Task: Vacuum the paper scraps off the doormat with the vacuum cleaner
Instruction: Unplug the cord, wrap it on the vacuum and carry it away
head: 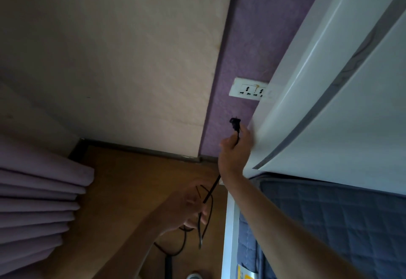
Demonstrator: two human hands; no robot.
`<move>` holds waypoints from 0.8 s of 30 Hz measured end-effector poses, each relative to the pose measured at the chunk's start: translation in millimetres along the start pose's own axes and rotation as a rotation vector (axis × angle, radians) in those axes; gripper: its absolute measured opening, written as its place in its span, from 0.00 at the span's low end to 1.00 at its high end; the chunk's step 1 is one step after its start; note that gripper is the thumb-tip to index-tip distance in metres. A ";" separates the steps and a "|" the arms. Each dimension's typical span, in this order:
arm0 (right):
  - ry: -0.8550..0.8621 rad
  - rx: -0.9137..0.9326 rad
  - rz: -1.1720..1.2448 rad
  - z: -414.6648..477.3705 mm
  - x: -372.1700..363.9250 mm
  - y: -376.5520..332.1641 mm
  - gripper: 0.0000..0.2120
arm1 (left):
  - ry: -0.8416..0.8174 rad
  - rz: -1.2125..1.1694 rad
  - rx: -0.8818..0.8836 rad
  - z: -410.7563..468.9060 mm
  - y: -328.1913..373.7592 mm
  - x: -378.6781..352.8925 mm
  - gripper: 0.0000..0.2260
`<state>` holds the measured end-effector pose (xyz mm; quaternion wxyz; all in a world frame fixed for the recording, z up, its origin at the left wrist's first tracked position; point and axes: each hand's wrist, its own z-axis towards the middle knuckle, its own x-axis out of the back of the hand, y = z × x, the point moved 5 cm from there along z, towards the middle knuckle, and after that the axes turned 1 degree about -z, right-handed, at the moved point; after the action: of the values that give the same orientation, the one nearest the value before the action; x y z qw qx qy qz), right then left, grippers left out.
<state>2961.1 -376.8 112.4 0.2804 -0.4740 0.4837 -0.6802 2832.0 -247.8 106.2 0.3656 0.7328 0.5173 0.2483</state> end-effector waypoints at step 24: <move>-0.846 -0.065 0.063 -196.0 -163.2 -48.6 0.15 | 0.496 -0.637 -0.100 -147.4 -152.2 46.9 0.21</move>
<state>2849.5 -144.6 80.1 0.4597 -0.7049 0.3614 -0.4015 2650.9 -132.6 74.6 0.3236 0.4349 0.7784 0.3167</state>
